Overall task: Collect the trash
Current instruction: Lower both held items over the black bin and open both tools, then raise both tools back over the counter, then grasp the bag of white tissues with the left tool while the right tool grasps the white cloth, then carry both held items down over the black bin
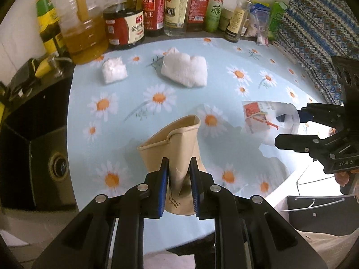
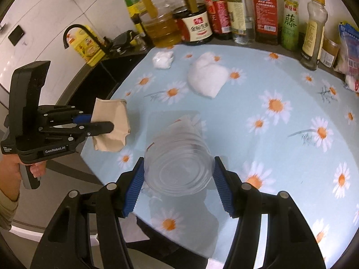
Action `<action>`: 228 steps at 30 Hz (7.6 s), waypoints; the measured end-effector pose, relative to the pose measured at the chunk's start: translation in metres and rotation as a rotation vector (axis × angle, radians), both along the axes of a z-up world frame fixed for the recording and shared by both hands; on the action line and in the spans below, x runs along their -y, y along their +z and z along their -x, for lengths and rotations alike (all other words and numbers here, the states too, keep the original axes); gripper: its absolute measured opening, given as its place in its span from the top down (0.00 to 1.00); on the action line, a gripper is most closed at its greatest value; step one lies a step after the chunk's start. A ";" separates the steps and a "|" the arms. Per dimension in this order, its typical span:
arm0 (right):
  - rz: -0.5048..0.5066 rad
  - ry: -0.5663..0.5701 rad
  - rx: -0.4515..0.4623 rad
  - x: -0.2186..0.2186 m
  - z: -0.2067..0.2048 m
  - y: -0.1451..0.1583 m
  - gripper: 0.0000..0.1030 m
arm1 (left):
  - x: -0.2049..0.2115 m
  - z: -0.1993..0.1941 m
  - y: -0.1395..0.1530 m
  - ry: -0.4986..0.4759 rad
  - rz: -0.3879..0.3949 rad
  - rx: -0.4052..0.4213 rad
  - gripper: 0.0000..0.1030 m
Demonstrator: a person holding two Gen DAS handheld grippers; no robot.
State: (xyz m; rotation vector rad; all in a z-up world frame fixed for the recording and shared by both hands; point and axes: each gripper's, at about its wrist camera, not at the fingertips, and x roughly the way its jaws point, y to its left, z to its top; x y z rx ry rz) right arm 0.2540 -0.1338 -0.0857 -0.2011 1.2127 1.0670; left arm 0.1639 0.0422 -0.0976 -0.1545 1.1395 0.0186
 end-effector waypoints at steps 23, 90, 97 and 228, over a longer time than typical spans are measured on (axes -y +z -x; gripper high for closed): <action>0.022 0.051 -0.049 0.013 0.126 -0.008 0.42 | 0.023 0.133 -0.015 0.064 0.118 0.020 0.83; 0.173 0.051 -0.171 0.005 0.168 -0.079 0.32 | 0.012 0.179 -0.105 0.175 0.261 -0.167 0.65; 0.141 0.017 -0.120 0.008 0.167 -0.050 0.32 | 0.007 0.182 -0.070 0.161 0.241 -0.083 0.65; -0.023 -0.010 0.087 -0.042 -0.010 0.011 0.77 | -0.049 -0.025 -0.012 0.152 0.013 -0.009 0.55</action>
